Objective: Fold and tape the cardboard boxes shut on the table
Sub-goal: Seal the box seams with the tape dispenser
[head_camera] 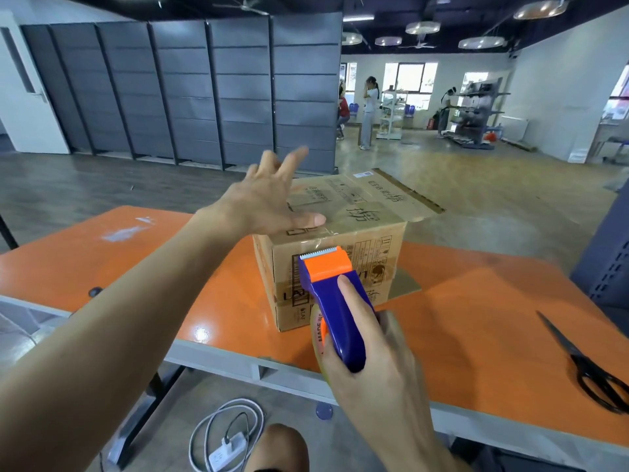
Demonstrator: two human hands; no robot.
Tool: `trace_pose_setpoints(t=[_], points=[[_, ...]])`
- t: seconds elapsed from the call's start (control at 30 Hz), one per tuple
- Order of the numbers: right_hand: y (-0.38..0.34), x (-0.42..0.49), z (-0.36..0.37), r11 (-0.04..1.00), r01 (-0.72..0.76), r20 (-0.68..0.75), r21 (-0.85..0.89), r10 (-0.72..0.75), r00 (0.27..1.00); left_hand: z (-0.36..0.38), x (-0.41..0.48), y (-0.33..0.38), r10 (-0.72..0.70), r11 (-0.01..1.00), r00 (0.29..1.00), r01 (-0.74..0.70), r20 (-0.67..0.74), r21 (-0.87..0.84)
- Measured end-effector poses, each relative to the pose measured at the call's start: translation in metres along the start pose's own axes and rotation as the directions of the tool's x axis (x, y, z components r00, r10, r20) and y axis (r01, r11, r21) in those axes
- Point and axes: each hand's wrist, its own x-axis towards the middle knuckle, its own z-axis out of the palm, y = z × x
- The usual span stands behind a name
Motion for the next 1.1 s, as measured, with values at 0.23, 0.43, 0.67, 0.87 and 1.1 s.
trace_pose_setpoints(t=[0.23, 0.43, 0.67, 0.87, 1.1], points=[[0.002, 0.004, 0.001, 1.000, 0.001, 0.014, -0.007, -0.001, 1.000, 0.016, -0.017, -0.003, 0.362, 0.895, 0.931, -0.362, -0.052, -0.261], [-0.009, 0.006, 0.006, 0.999, -0.028, 0.017, -0.026, 0.029, 0.999, 0.021, -0.025, -0.013, 0.305, 0.899, 0.940, -0.232, 0.150, -0.370], [-0.016, -0.003, 0.004, 0.993, -0.041, -0.063, -0.114, 0.034, 0.997, 0.019, -0.024, -0.010, 0.254, 0.911, 0.945, -0.162, 0.206, -0.379], [-0.025, -0.014, -0.011, 0.989, -0.048, -0.066, -0.136, 0.039, 0.997, 0.015, -0.023, -0.006, 0.267, 0.926, 0.929, -0.173, 0.257, -0.336], [-0.029, -0.015, -0.033, 0.988, -0.050, 0.002, -0.146, 0.051, 0.999, 0.015, -0.022, -0.005, 0.252, 0.936, 0.928, -0.161, 0.275, -0.315]])
